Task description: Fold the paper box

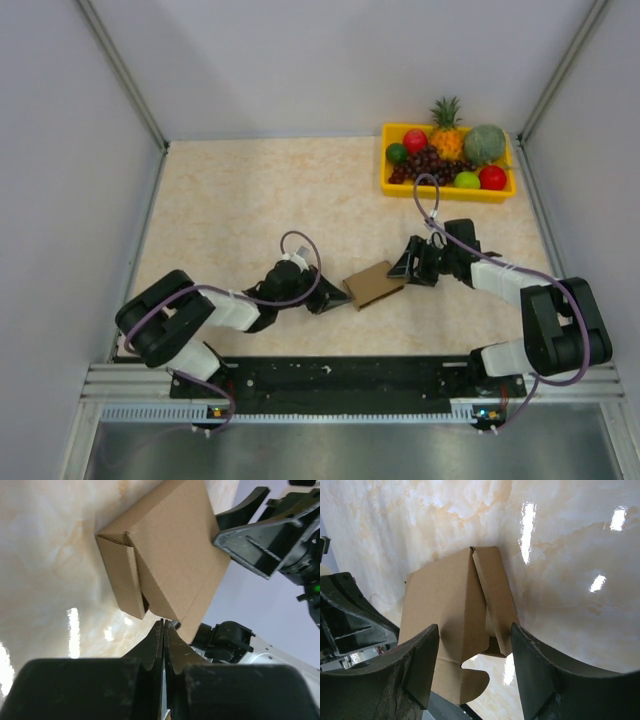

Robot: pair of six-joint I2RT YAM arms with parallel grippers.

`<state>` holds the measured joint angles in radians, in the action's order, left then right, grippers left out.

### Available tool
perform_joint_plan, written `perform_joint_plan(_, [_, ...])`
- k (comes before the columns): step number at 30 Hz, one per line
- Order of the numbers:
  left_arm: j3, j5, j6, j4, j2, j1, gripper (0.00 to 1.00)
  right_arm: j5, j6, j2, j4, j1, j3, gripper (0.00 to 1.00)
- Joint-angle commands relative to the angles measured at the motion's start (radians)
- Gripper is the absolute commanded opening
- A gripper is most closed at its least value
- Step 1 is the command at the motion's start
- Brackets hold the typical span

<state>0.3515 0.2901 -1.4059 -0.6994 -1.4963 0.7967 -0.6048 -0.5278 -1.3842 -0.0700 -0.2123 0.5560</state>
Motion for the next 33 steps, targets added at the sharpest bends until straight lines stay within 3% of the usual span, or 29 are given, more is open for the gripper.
perform_joint_plan(1, [0.027, 0.020, -0.008, -0.073, -0.079, 0.002, 0.00, -0.012, 0.002, 0.002, 0.033, -0.010, 0.031, 0.59])
perform_joint_plan(21, [0.107, 0.063, 0.031, -0.058, -0.148, -0.002, 0.00, 0.027, 0.000, -0.022, 0.032, -0.067, 0.035, 0.59])
perform_joint_plan(25, [0.153, 0.077, 0.071, 0.059, -0.164, -0.001, 0.00, 0.057, -0.005, -0.018, 0.021, -0.085, 0.033, 0.59])
perform_joint_plan(28, [0.182, 0.023, 0.188, 0.245, -0.121, 0.001, 0.07, 0.105, -0.001, -0.009, 0.025, -0.090, 0.010, 0.53])
perform_joint_plan(33, [0.187, -0.016, 0.366, 0.374, -0.042, -0.001, 0.13, 0.157, -0.006, 0.008, 0.116, -0.091, -0.063, 0.52])
